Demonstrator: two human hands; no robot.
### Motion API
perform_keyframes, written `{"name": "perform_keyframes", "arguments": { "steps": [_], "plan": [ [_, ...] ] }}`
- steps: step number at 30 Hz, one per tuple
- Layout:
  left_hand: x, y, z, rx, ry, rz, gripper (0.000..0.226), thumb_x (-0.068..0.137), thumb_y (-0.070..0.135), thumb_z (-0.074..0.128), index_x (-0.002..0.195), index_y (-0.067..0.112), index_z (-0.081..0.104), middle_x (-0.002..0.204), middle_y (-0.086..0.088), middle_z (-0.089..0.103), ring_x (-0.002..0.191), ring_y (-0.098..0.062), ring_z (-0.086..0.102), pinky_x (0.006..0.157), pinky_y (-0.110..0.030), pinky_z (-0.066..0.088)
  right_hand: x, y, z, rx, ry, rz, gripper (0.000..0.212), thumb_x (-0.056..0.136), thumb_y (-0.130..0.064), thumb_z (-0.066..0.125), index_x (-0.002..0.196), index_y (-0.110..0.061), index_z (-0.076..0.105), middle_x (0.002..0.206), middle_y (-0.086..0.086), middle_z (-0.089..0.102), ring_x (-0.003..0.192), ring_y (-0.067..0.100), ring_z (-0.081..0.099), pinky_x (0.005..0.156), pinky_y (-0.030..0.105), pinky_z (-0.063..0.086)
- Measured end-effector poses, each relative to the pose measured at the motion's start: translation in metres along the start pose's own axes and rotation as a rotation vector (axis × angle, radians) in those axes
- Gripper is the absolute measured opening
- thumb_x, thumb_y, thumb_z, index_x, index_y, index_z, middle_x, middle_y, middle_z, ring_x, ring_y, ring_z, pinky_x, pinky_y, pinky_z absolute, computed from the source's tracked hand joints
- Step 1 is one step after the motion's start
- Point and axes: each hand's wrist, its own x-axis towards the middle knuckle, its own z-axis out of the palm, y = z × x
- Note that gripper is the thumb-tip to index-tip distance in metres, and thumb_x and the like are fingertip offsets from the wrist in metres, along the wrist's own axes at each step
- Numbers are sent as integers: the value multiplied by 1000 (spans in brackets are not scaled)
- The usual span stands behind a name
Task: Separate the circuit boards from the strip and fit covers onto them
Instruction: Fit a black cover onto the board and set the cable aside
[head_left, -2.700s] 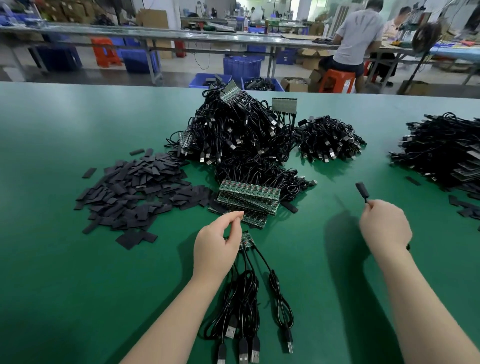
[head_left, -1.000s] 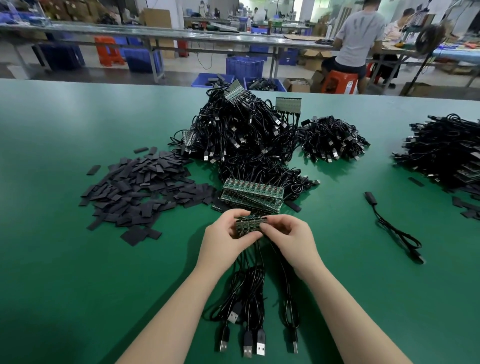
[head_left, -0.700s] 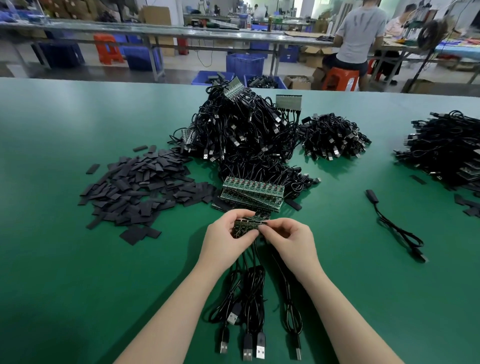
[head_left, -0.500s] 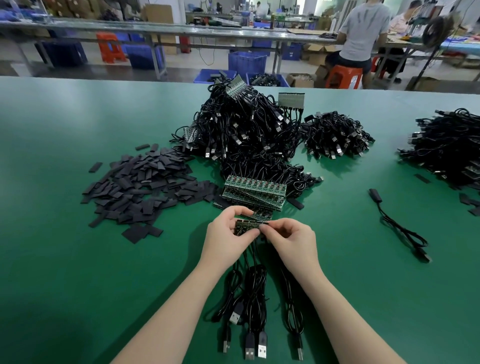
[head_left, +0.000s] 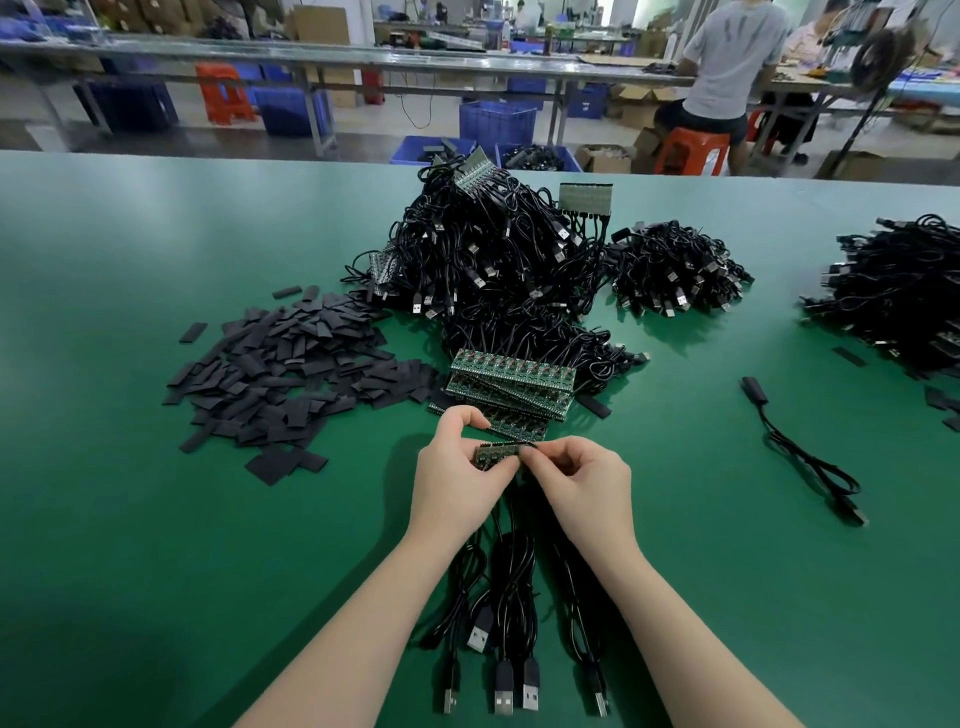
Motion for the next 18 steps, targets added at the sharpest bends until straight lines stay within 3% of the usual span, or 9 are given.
{"name": "perform_keyframes", "arguments": {
  "steps": [3,6,8,10,12,14,16,18],
  "plan": [
    [0,-2,-1,19,-19,-4,43,76,32,76,97,42,40,77,16,71,53,-5,55,49,-19,42,1,0,-4,100,76,40,14,87,-22,75,75,-26,69,70,-14,70,64,-2,61,63,12,46],
    [0,-2,1,162,-95,19,48,82,40,72,116,46,40,109,21,62,84,3,55,69,-14,42,-3,-2,-10,295,233,58,11,95,-19,64,87,-25,62,79,-9,71,70,5,66,65,18,49],
    [0,-3,3,300,-121,91,56,84,43,69,132,39,41,127,22,53,107,1,52,84,-16,40,-5,-10,-18,335,332,9,12,98,-19,59,91,-29,59,83,-8,72,65,5,63,59,17,48],
    [1,-3,4,405,-100,162,50,86,45,66,132,34,50,134,19,47,119,-3,48,93,-20,36,-5,-24,-29,296,399,-112,16,99,-20,58,91,-34,58,82,-10,71,58,3,52,51,19,41],
    [1,-2,3,380,-83,168,43,88,48,65,127,34,55,131,20,47,117,1,45,95,-19,32,-5,-44,-37,306,401,-251,18,98,-23,58,92,-40,57,83,-6,69,57,7,53,50,27,44],
    [0,-1,0,213,-29,114,33,90,49,61,120,36,58,123,22,51,109,5,47,90,-17,37,-8,-68,-40,319,372,-377,15,96,-28,57,93,-43,57,82,-3,67,59,12,59,52,31,48],
    [1,2,-4,1,96,32,12,94,43,58,106,40,58,109,17,61,97,5,55,80,-17,45,-10,-91,-38,254,343,-537,16,96,-24,60,94,-40,58,84,-8,66,64,13,62,56,27,48],
    [4,6,-11,-152,212,7,11,96,30,56,98,41,57,93,11,65,81,4,58,69,-15,47,-10,-108,-33,135,279,-692,16,95,-15,63,98,-31,60,88,-17,63,69,3,59,62,15,43]
  ]
}}
